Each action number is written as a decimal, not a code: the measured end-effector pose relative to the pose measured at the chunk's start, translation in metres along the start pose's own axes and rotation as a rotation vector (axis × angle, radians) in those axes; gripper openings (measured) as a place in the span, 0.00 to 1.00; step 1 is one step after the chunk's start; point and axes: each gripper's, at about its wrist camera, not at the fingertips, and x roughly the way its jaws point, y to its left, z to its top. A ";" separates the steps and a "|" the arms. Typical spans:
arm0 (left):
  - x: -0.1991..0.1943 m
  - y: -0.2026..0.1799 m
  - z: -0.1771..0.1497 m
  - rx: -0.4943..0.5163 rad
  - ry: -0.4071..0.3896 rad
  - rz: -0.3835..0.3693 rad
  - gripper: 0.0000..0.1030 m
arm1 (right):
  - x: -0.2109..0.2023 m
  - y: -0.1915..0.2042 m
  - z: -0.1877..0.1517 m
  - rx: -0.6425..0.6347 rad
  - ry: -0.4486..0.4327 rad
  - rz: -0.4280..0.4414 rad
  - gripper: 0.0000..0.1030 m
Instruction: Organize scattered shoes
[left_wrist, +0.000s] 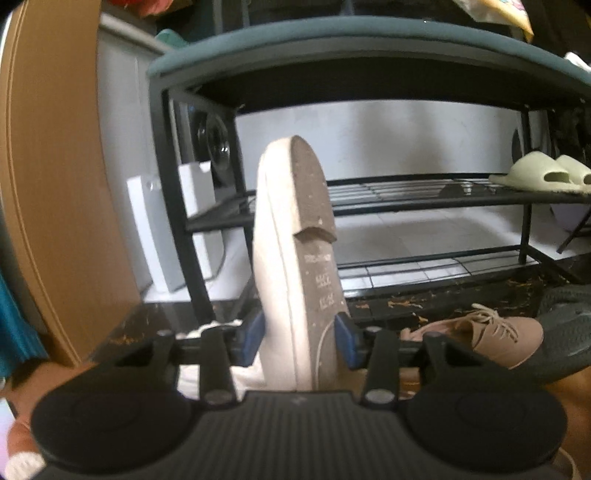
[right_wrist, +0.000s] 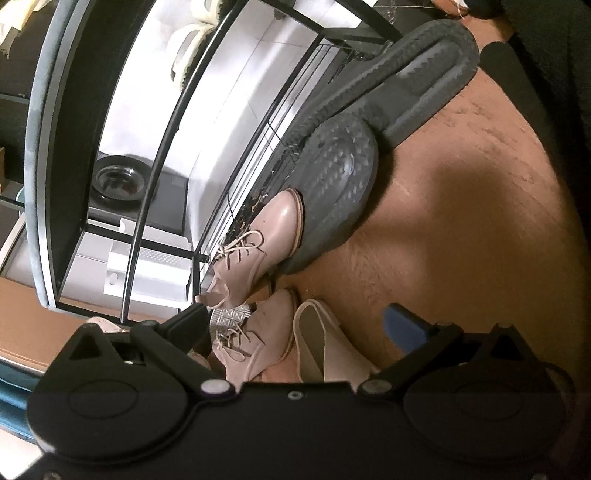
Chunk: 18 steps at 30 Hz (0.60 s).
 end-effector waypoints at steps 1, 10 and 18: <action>-0.004 -0.001 0.003 -0.001 -0.002 -0.008 0.36 | 0.000 0.001 0.000 -0.005 0.000 0.003 1.00; -0.036 -0.005 0.017 -0.009 -0.013 -0.036 0.34 | -0.006 0.003 0.004 0.002 -0.001 0.039 1.00; -0.070 -0.019 0.026 -0.053 -0.019 -0.158 0.34 | -0.016 0.007 0.010 -0.011 -0.023 0.072 1.00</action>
